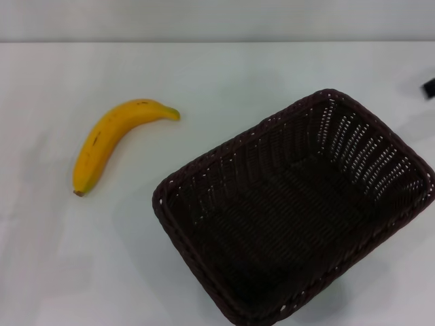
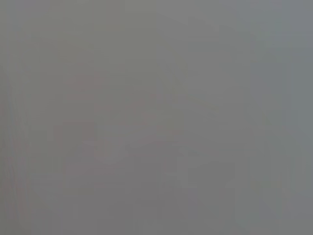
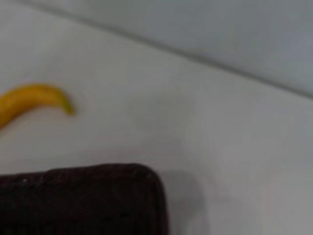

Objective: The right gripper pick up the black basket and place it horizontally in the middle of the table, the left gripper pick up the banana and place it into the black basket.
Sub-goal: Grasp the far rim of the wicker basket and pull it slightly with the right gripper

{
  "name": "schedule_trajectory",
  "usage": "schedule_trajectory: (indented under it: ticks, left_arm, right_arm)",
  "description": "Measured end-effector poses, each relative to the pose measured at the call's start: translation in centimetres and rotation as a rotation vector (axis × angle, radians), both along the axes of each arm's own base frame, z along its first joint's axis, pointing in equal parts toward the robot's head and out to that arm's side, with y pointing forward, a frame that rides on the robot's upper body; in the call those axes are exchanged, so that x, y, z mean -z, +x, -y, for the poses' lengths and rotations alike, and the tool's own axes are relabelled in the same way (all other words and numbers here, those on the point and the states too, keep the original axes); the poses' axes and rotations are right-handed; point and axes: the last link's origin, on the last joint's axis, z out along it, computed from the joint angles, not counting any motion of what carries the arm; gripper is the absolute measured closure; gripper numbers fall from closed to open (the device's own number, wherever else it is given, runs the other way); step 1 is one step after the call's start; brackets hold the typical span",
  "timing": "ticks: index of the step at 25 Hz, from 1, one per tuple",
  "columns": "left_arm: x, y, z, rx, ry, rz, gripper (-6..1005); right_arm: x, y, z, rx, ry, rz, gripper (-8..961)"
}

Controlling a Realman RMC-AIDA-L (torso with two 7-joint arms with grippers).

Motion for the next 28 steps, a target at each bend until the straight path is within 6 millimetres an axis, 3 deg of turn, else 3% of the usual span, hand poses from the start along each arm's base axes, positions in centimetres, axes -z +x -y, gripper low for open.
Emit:
schedule_trajectory:
  ticks: [9, 28]
  left_arm:
    - [0.0, -0.4, 0.1, -0.018, -0.007, 0.003, 111]
    - [0.0, -1.0, -0.7, -0.068, -0.031, 0.018, 112]
  right_arm:
    - [6.1, -3.4, -0.7, 0.009, -0.111, 0.107, 117]
    - [11.6, -2.6, -2.3, 0.097, -0.223, 0.251, 119]
